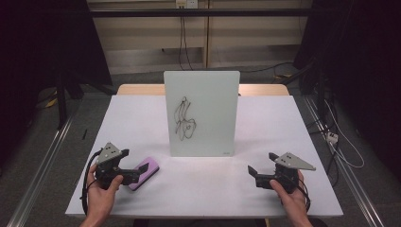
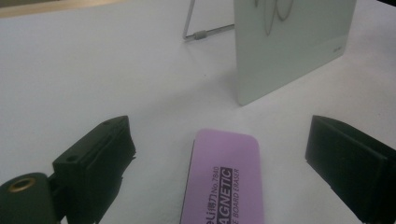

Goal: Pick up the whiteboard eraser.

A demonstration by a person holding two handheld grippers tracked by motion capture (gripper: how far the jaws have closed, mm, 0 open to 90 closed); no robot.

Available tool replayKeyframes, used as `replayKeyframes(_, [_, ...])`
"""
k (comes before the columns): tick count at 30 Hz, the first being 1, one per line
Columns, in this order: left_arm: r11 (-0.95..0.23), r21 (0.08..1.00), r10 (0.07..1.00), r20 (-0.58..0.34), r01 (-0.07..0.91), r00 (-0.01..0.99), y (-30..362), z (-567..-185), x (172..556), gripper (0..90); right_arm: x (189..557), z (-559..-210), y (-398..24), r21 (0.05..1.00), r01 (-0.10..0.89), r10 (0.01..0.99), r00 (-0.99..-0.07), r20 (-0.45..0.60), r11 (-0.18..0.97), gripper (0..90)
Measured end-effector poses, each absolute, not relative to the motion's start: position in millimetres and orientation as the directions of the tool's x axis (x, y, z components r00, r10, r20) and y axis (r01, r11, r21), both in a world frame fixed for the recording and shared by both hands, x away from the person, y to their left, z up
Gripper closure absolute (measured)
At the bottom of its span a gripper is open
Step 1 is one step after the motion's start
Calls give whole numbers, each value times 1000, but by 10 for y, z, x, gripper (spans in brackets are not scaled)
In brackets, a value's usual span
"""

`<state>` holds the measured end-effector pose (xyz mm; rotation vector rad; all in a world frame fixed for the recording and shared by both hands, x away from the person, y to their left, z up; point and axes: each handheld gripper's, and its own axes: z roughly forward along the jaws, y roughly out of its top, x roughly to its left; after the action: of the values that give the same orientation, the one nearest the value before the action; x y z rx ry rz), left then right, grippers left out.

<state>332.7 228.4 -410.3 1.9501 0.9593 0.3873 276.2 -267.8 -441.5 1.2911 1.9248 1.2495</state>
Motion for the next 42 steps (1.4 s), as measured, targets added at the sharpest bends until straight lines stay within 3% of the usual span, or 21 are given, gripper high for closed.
replayKeyframes(5, [-321,813,729,-116,485,675,2297,-4086,3366,118,2769,-4421,-2676,888,441,901,-428,75,135,63])
replayKeyframes(23, [-392,724,733,-127,568,668,2300,-4038,3369,55,2782,-4407,-2666,884,446,895,-438,82,138,65])
replayKeyframes(42, [-450,668,724,-114,592,680,2364,-3982,3448,80,2788,-4414,-2672,878,459,895,-438,87,138,59])
